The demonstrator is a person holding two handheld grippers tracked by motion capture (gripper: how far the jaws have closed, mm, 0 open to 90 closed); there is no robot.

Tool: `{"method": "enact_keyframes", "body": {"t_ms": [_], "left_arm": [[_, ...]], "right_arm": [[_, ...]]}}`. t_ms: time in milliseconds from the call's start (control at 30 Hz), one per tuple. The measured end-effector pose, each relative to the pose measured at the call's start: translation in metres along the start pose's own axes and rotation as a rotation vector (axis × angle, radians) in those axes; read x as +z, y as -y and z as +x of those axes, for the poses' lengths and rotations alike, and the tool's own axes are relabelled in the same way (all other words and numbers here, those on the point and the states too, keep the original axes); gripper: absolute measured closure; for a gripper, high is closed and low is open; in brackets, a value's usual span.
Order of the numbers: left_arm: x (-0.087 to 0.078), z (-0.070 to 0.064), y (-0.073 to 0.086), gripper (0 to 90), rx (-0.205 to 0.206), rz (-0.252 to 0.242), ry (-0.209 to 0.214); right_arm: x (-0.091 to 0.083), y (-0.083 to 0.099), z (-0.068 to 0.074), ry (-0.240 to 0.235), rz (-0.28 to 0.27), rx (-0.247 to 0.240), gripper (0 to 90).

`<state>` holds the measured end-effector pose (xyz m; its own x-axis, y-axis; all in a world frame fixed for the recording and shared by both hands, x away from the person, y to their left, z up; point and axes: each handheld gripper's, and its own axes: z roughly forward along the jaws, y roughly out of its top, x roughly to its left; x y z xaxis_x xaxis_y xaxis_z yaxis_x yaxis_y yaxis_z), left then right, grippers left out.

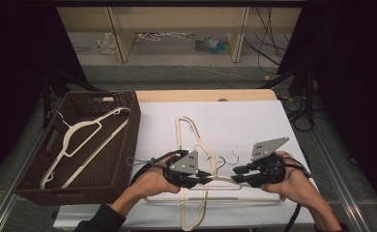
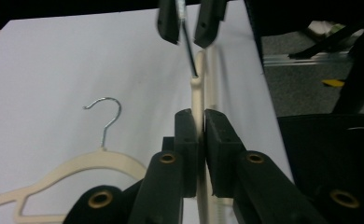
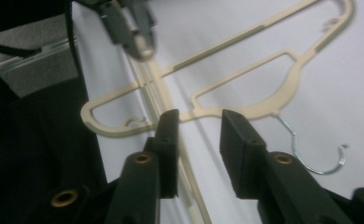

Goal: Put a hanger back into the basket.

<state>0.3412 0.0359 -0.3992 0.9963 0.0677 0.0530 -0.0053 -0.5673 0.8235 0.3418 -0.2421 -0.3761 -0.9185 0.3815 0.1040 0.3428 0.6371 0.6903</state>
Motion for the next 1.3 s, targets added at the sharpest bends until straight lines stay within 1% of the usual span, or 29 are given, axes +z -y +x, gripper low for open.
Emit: {"method": "enact_keyframes", "body": {"t_ms": [67, 100, 133, 200, 233, 333, 367, 400, 433, 500, 533, 567, 600, 633, 667, 700, 800, 867, 933, 967, 1033, 1067, 1100, 1133, 1167, 1200, 1233, 1267, 1300], "left_arm": [[-0.001, -0.003, -0.001, 85.8, 0.007, 0.007, -0.008], [-0.003, -0.006, -0.001, 85.8, 0.019, 0.024, -0.036], [-0.007, -0.008, 0.0, 85.8, -0.009, 0.021, -0.047], [-0.01, -0.008, 0.001, 85.8, -0.017, 0.018, -0.054], [-0.014, -0.009, 0.002, 85.8, -0.022, 0.021, -0.063], [-0.02, -0.009, 0.002, 85.8, -0.037, 0.025, -0.089], [-0.023, -0.009, 0.002, 85.8, -0.048, 0.021, -0.105], [-0.031, -0.007, 0.001, 85.8, -0.067, 0.018, -0.133], [-0.031, -0.007, 0.001, 85.8, -0.067, 0.018, -0.133], [-0.04, -0.006, 0.001, 85.8, -0.103, 0.002, -0.164], [-0.044, -0.004, 0.0, 85.8, -0.118, -0.002, -0.177], [-0.048, -0.003, 0.0, 85.8, -0.137, -0.009, -0.192], [-0.053, -0.002, 0.0, 85.8, -0.158, -0.017, -0.21], [-0.061, 0.001, -0.001, 85.8, -0.2, -0.042, -0.224], [-0.061, 0.001, -0.001, 85.8, -0.2, -0.042, -0.224], [-0.066, 0.002, -0.002, 85.8, -0.217, -0.048, -0.232], [-0.079, 0.006, -0.003, 85.8, -0.259, -0.092, -0.242], [-0.093, 0.007, -0.007, 85.8, -0.307, -0.14, -0.256], [-0.099, 0.008, -0.008, 85.9, -0.316, -0.156, -0.257], [-0.109, 0.009, -0.011, 85.8, -0.337, -0.192, -0.266], [-0.12, 0.01, -0.014, 85.8, -0.358, -0.208, -0.274], [-0.12, 0.01, -0.014, 85.8, -0.358, -0.208, -0.274], [-0.13, 0.009, -0.019, 85.8, -0.374, -0.226, -0.28], [-0.13, 0.009, -0.019, 85.9, -0.374, -0.226, -0.28], [-0.135, 0.008, -0.021, 85.8, -0.388, -0.24, -0.284], [-0.141, 0.007, -0.024, 85.8, -0.385, -0.252, -0.286], [-0.154, 0.006, -0.029, 85.8, -0.406, -0.284, -0.291], [-0.154, 0.006, -0.029, 85.8, -0.406, -0.284, -0.291], [-0.161, 0.005, -0.032, 85.8, -0.414, -0.299, -0.293]], "right_arm": [[-0.005, 0.001, 0.0, 0.01, -0.011, 0.008, 65.4], [-0.01, 0.001, 0.0, 0.015, -0.025, 0.01, 63.6], [-0.02, 0.003, 0.001, 0.029, -0.058, 0.023, 58.1], [-0.025, 0.004, 0.002, 0.028, -0.075, 0.037, 55.9], [-0.034, 0.006, 0.004, 0.052, -0.106, 0.06, 50.7], [-0.042, 0.013, 0.008, 0.086, -0.126, 0.077, 46.1], [-0.042, 0.013, 0.008, 0.086, -0.126, 0.077, 46.1], [-0.043, 0.018, 0.01, 0.115, -0.131, 0.1, 42.7], [-0.043, 0.018, 0.01, 0.115, -0.131, 0.1, 42.7], [-0.046, 0.021, 0.011, 0.152, -0.135, 0.129, 40.7], [-0.049, 0.023, 0.011, 0.187, -0.146, 0.146, 38.8], [-0.049, 0.023, 0.011, 0.187, -0.146, 0.146, 38.8], [-0.05, 0.025, 0.013, 0.211, -0.154, 0.182, 36.3], [-0.049, 0.026, 0.013, 0.229, -0.147, 0.189, 33.8], [-0.049, 0.026, 0.013, 0.229, -0.147, 0.189, 33.8], [-0.046, 0.028, 0.014, 0.246, -0.142, 0.199, 32.8], [-0.035, 0.033, 0.015, 0.269, -0.122, 0.217, 32.2], [-0.023, 0.04, 0.015, 0.274, -0.108, 0.236, 30.7], [-0.017, 0.044, 0.015, 0.273, -0.088, 0.247, 30.3], [-0.015, 0.045, 0.014, 0.265, -0.081, 0.243, 30.3], [-0.011, 0.047, 0.014, 0.269, -0.069, 0.248, 30.3], [-0.01, 0.048, 0.014, 0.269, -0.063, 0.238, 30.4], [-0.01, 0.048, 0.014, 0.262, -0.058, 0.243, 30.4], [-0.01, 0.048, 0.014, 0.262, -0.058, 0.243, 30.4], [-0.008, 0.048, 0.015, 0.253, -0.053, 0.238, 30.3], [-0.008, 0.048, 0.015, 0.253, -0.053, 0.238, 30.3], [-0.007, 0.048, 0.016, 0.253, -0.05, 0.232, 30.3], [-0.007, 0.048, 0.016, 0.253, -0.05, 0.232, 30.3], [-0.006, 0.048, 0.016, 0.248, -0.048, 0.233, 30.4]]}}
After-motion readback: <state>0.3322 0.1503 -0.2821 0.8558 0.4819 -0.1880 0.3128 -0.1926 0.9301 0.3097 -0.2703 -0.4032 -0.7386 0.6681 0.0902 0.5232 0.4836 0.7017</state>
